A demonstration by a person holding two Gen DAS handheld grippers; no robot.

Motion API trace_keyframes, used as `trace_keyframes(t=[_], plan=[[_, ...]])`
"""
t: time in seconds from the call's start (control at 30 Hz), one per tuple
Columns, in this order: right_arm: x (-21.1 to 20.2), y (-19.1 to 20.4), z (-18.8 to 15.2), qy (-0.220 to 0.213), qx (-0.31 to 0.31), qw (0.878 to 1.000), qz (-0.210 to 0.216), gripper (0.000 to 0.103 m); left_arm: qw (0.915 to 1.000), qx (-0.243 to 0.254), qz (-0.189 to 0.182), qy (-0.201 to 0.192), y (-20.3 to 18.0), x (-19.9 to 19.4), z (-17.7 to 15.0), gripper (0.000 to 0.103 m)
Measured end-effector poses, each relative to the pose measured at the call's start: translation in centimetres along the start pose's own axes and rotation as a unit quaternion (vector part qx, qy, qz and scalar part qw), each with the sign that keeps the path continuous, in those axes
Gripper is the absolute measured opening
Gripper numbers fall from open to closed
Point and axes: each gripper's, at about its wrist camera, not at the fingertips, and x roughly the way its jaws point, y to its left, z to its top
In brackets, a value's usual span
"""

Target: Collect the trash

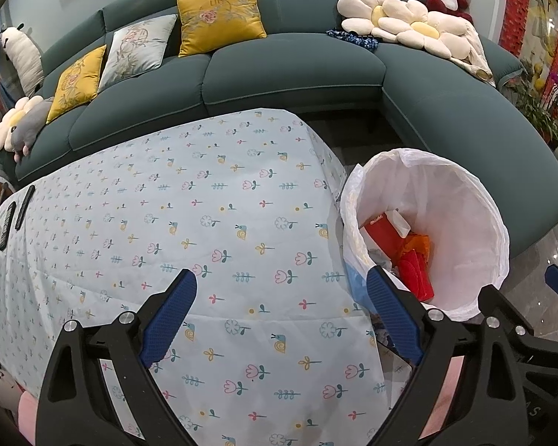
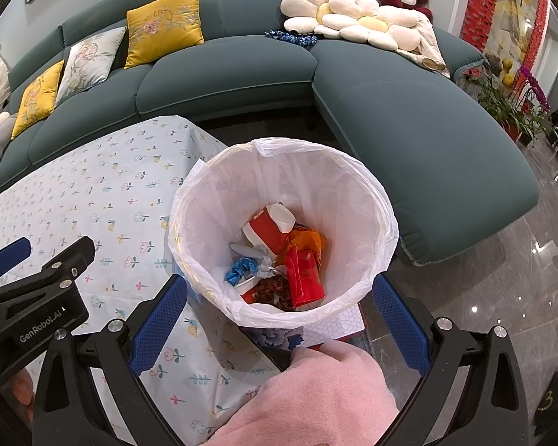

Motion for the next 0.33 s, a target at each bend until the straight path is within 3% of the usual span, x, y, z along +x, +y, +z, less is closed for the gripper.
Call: trace_keyframes(t=[0.33], plan=[[0.02,-0.13,-0.05,0.001,0.002,1.000,0.000,0.096,0.9999,0.008,-0.006,0.004,0.08,0.37,-0.16,0.088]])
